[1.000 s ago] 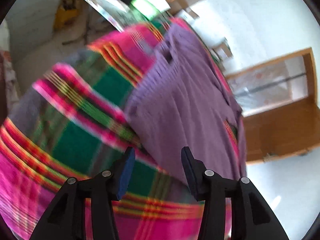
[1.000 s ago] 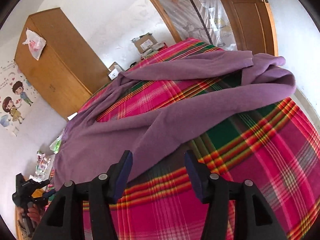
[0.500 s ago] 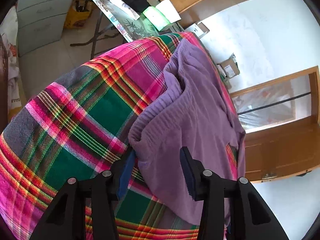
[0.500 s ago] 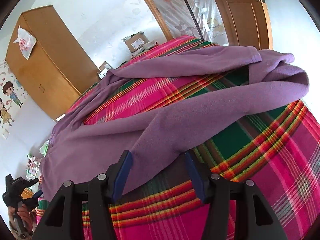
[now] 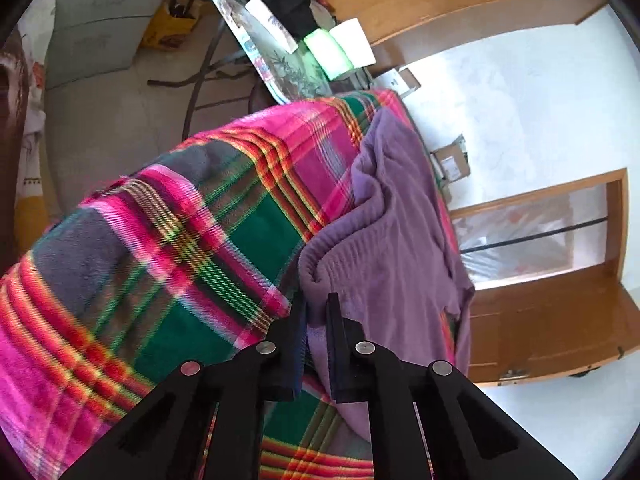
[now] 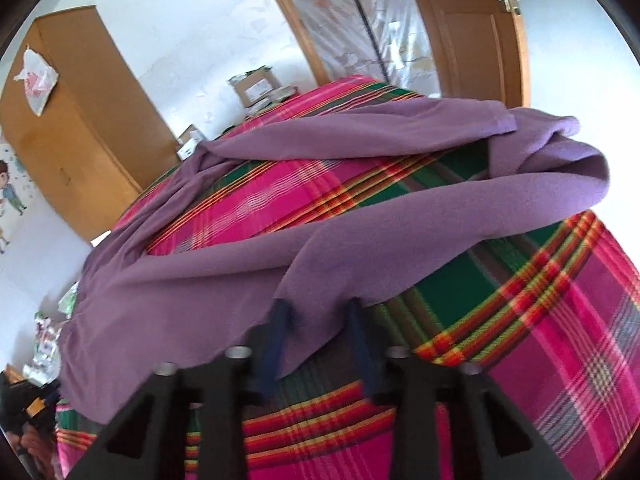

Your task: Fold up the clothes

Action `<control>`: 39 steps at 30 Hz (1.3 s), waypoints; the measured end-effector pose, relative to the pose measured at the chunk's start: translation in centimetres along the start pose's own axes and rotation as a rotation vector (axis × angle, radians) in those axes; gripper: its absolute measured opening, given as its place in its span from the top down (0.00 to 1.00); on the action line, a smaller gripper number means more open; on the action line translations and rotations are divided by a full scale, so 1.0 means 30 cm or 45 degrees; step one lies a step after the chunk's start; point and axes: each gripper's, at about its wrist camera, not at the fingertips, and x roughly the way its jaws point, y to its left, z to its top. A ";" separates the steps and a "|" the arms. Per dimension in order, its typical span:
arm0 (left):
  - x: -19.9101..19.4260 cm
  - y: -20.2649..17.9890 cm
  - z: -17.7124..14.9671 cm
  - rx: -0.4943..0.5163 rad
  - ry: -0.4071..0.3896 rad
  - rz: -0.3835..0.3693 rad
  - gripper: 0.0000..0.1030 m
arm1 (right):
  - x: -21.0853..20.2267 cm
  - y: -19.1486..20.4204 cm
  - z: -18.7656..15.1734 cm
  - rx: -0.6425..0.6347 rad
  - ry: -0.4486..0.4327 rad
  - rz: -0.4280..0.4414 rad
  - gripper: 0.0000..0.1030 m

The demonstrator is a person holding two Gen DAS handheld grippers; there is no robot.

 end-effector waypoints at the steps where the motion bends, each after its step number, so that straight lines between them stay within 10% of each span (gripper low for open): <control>1: -0.012 0.000 -0.002 0.006 -0.004 -0.017 0.91 | -0.002 -0.001 -0.002 0.001 -0.003 -0.006 0.82; 22: -0.143 0.060 -0.054 -0.018 -0.043 -0.140 0.92 | -0.209 -0.020 -0.058 0.037 -0.149 0.126 0.96; 39: -0.305 0.172 -0.111 0.060 -0.151 -0.041 1.00 | -0.253 -0.070 -0.136 0.014 -0.079 0.119 0.95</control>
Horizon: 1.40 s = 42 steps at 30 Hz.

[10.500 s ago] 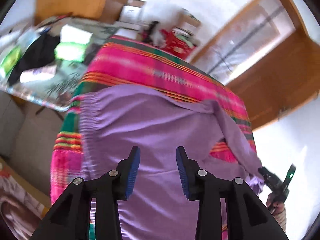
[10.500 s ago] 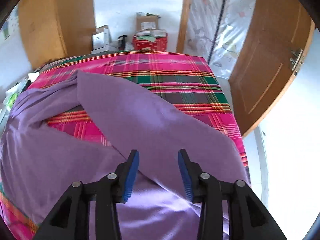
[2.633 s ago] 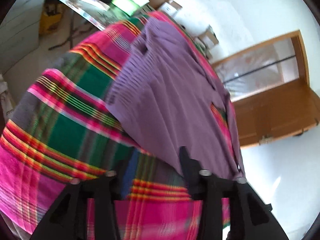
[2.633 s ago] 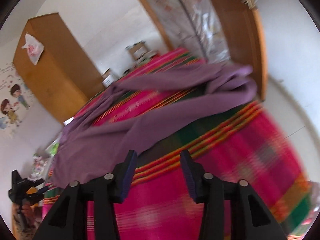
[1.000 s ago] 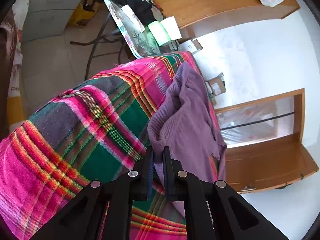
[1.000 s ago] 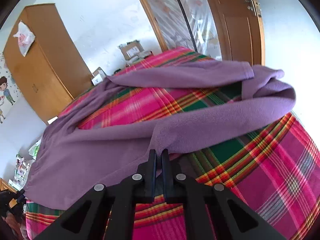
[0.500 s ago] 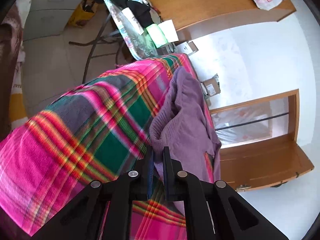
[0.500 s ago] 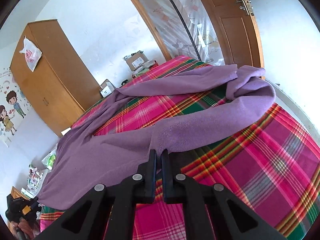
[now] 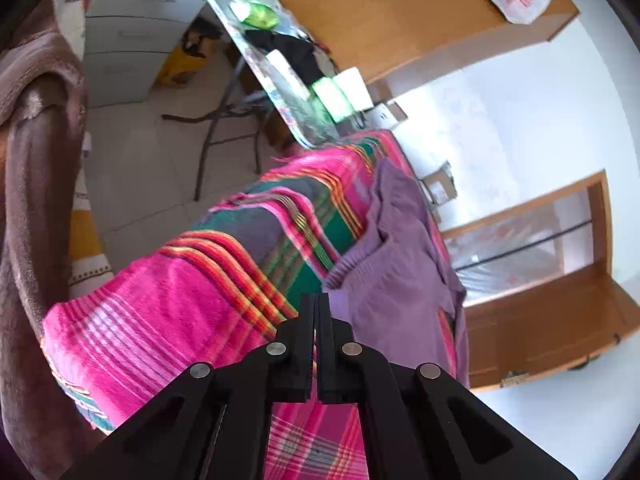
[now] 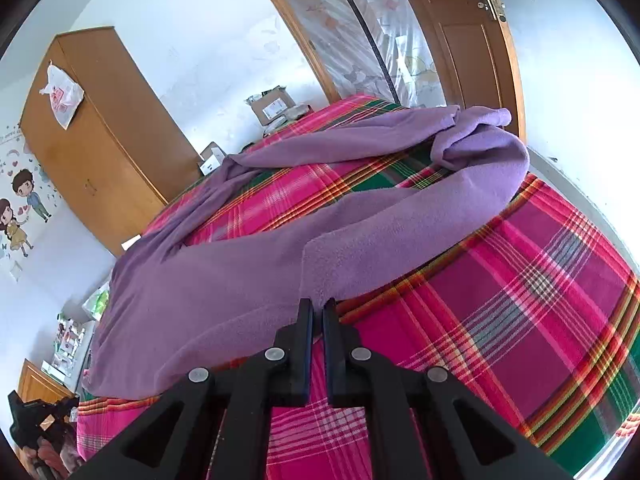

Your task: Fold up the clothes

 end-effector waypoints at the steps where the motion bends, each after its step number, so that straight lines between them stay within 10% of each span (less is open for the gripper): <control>1: 0.007 -0.010 -0.004 0.025 0.019 0.001 0.99 | -0.001 0.009 0.000 -0.021 0.007 -0.010 0.95; 16: 0.169 -0.064 -0.004 0.097 0.197 0.013 0.59 | -0.120 0.090 0.060 -0.110 -0.104 -0.171 0.71; 31: 0.207 -0.054 0.015 0.011 0.185 -0.086 0.56 | 0.509 0.942 0.257 -0.889 0.252 0.359 0.64; 42: 0.205 -0.072 0.015 0.113 0.198 -0.064 0.56 | 0.797 1.500 0.123 -1.466 0.360 0.528 0.56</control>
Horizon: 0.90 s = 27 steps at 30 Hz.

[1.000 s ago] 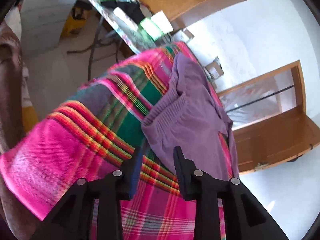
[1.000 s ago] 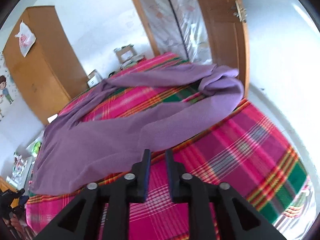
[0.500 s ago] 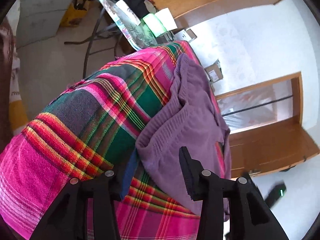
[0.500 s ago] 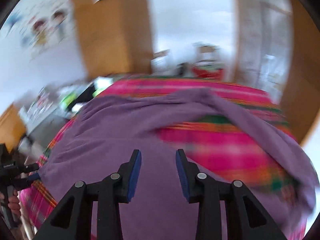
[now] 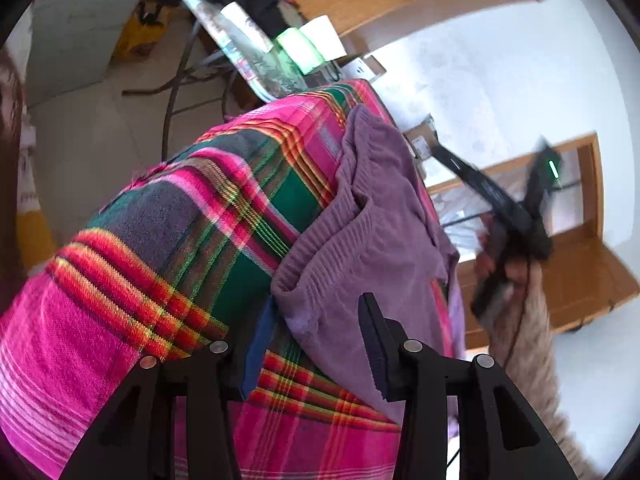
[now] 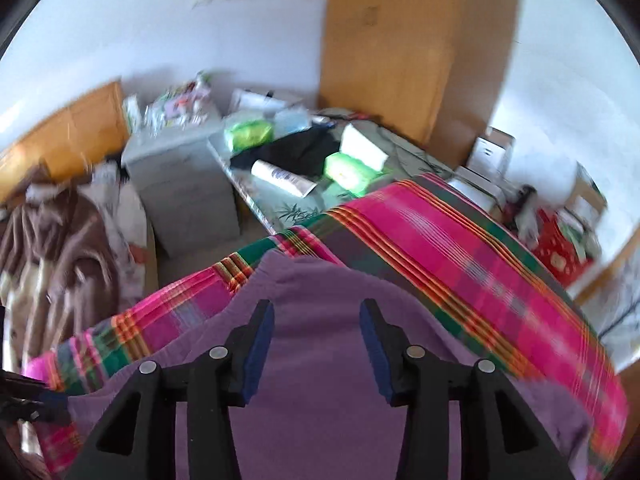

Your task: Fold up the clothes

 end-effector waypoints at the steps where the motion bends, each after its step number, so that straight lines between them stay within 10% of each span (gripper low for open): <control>1: 0.000 -0.005 0.001 0.021 -0.005 0.015 0.56 | 0.036 0.020 0.015 -0.042 0.020 0.016 0.54; 21: 0.021 -0.015 0.045 0.086 -0.025 0.036 0.52 | 0.371 0.125 0.091 -0.399 0.220 0.115 0.52; 27: 0.018 -0.018 0.041 0.104 -0.012 0.038 0.52 | 0.359 0.120 0.092 -0.302 0.201 0.095 0.84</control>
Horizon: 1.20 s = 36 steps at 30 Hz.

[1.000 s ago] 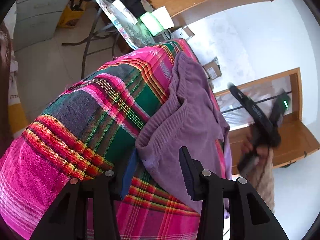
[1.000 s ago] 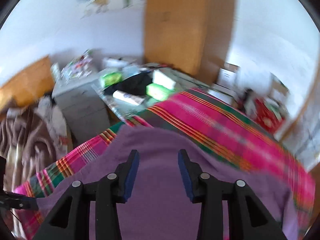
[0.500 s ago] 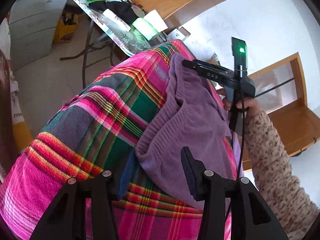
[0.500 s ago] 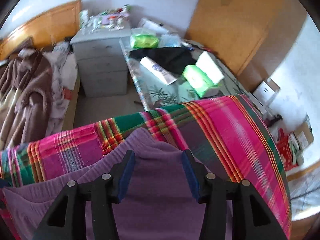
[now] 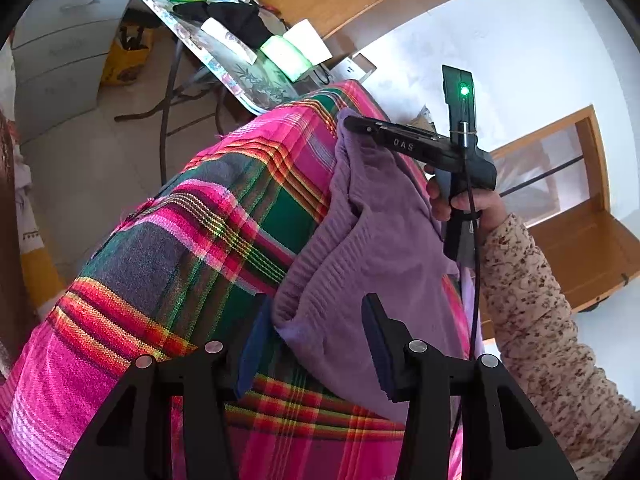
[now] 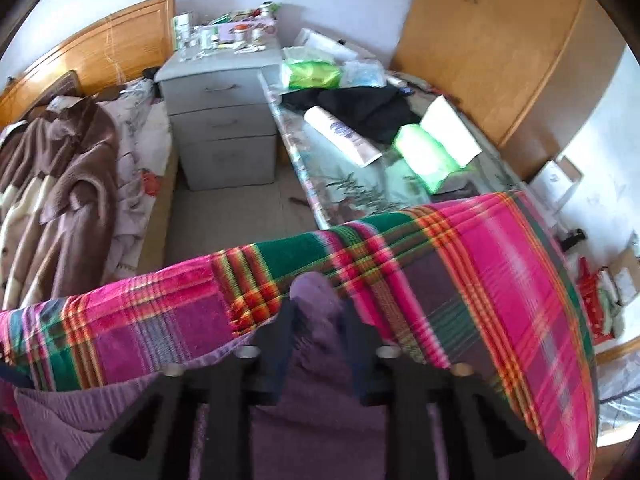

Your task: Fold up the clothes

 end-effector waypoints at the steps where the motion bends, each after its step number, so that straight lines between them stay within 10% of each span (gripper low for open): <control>1: -0.002 0.001 -0.002 0.003 0.002 0.000 0.52 | -0.010 -0.006 0.001 0.031 -0.012 -0.026 0.89; 6: -0.008 0.007 -0.006 0.012 0.008 0.005 0.52 | -0.087 -0.040 0.047 0.179 -0.145 -0.130 0.90; 24: 0.050 -0.084 0.034 0.096 0.072 0.175 0.53 | 0.038 -0.009 0.047 0.308 -0.074 -0.168 0.88; 27: 0.068 -0.074 0.030 0.076 0.117 0.183 0.84 | 0.036 -0.006 0.048 0.324 -0.072 -0.177 0.87; 36: -0.033 -0.012 0.016 -0.003 0.019 0.020 0.91 | -0.011 0.014 0.046 0.349 -0.071 -0.192 0.89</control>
